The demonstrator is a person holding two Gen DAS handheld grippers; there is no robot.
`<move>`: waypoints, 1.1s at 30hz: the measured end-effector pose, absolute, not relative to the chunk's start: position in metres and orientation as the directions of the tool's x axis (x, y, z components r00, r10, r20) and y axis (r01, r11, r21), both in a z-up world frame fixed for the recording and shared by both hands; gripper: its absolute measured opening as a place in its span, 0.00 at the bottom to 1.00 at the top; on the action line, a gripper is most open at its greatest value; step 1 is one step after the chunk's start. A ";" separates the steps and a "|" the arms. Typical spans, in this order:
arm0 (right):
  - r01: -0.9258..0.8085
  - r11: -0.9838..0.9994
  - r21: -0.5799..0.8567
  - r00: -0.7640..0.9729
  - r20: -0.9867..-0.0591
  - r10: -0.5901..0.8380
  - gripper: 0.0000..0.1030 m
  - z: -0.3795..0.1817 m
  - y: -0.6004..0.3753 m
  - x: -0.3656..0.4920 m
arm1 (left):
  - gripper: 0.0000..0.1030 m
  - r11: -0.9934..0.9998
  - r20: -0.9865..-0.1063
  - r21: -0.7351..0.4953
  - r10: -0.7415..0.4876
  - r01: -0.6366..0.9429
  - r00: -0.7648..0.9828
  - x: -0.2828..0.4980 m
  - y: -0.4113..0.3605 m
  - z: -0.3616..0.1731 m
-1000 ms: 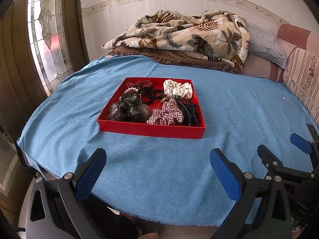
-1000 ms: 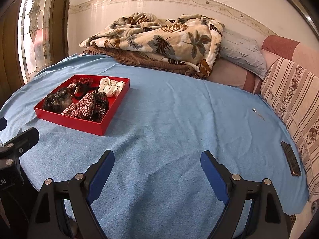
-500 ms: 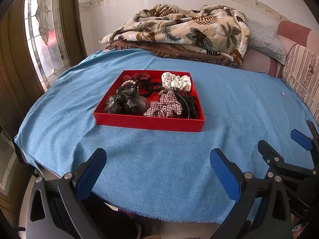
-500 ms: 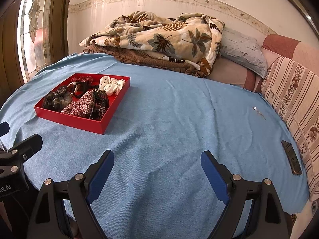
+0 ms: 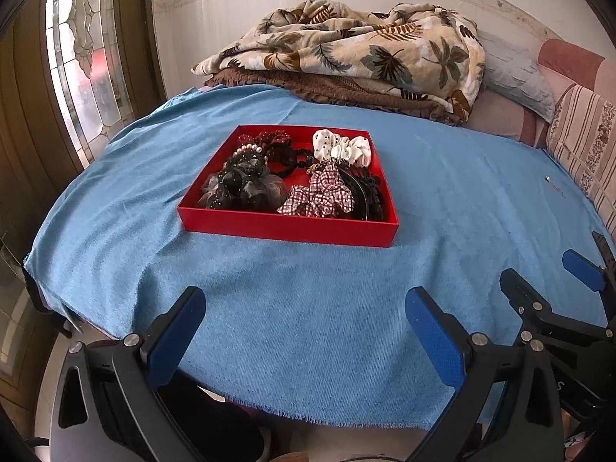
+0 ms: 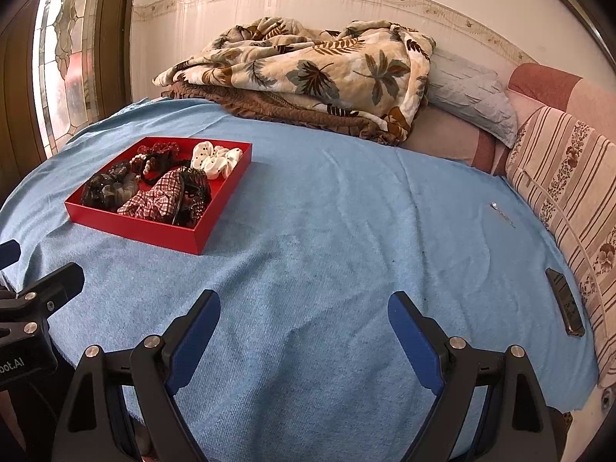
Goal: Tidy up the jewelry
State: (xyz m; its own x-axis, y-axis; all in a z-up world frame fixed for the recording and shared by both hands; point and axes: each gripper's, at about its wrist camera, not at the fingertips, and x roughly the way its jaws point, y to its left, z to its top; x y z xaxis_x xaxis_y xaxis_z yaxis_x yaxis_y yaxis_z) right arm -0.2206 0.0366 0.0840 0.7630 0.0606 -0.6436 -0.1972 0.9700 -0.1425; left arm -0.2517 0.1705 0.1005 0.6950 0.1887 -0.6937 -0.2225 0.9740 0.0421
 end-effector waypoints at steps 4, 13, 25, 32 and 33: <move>-0.199 0.969 -0.143 0.762 -0.645 0.061 0.89 0.084 0.036 -0.220 | 1.00 0.975 -0.703 0.036 0.182 -0.221 0.687 -0.250 0.172 0.098; -0.200 0.969 -0.145 0.761 -0.646 0.060 0.89 0.084 0.037 -0.219 | 1.00 0.974 -0.713 0.032 0.180 -0.225 0.677 -0.248 0.174 0.094; -0.216 0.965 -0.147 0.759 -0.648 0.071 0.90 0.081 0.042 -0.220 | 1.00 0.970 -0.719 0.004 0.171 -0.242 0.673 -0.249 0.182 0.092; -0.238 0.959 -0.151 0.756 -0.649 0.085 0.90 0.080 0.049 -0.222 | 1.00 0.957 -0.730 -0.012 0.190 -0.289 0.657 -0.248 0.195 0.093; -0.241 0.959 -0.150 0.755 -0.649 0.088 0.90 0.079 0.049 -0.223 | 1.00 0.956 -0.733 -0.015 0.188 -0.293 0.653 -0.247 0.197 0.093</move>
State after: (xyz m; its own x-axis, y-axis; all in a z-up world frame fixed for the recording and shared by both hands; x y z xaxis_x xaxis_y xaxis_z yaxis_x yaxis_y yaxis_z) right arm -0.2228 0.0492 0.0793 0.7553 0.0881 -0.6494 -0.2412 0.9587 -0.1505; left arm -0.2468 0.1967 0.0929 0.6532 0.1883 -0.7334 -0.2927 0.9561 -0.0153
